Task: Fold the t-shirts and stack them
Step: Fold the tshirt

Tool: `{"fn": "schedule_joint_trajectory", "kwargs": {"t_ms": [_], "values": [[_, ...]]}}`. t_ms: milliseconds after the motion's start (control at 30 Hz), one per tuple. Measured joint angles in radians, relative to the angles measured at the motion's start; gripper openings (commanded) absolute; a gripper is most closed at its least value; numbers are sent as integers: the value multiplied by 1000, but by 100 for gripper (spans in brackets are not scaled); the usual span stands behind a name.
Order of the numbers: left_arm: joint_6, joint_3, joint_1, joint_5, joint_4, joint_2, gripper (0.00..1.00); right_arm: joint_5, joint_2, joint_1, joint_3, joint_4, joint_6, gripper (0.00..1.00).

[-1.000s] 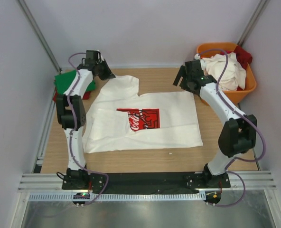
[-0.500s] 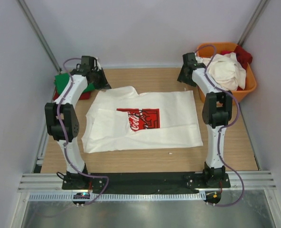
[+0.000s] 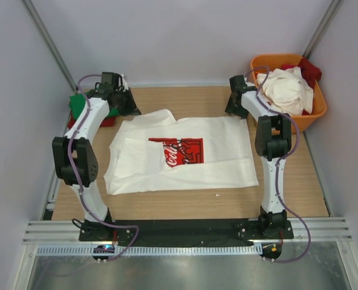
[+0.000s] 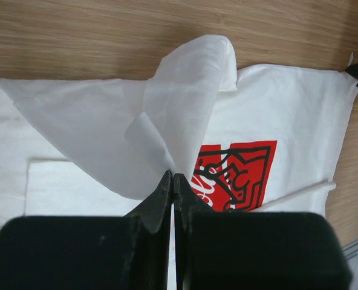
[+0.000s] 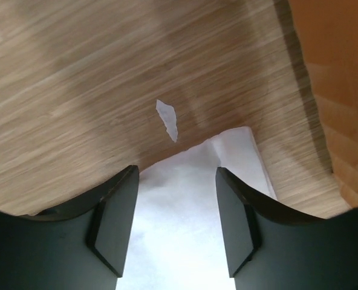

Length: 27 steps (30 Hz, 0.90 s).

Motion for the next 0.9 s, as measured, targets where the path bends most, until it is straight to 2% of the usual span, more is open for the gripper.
{"fn": "schedule_joint_trajectory", "kwargs": {"t_ms": [200,300,333,367,467,700,900], "values": [[0,0,3,0,0,-7,0,2,35,2,-7,31,19,50],[0,0,6,1,0,-7,0,4,35,2,-7,37,18,28],[0,0,8,1,0,-7,0,6,36,2,-8,41,19,16],[0,0,10,1,0,-7,0,6,36,2,-8,43,18,10],[0,0,17,1,0,-7,0,1,36,-1,-9,52,21,1],[24,0,18,-38,-14,-31,0,-4,34,-1,-9,53,20,1],[37,-16,10,-62,-52,-143,0,-43,-6,-1,-55,37,18,1]]}}
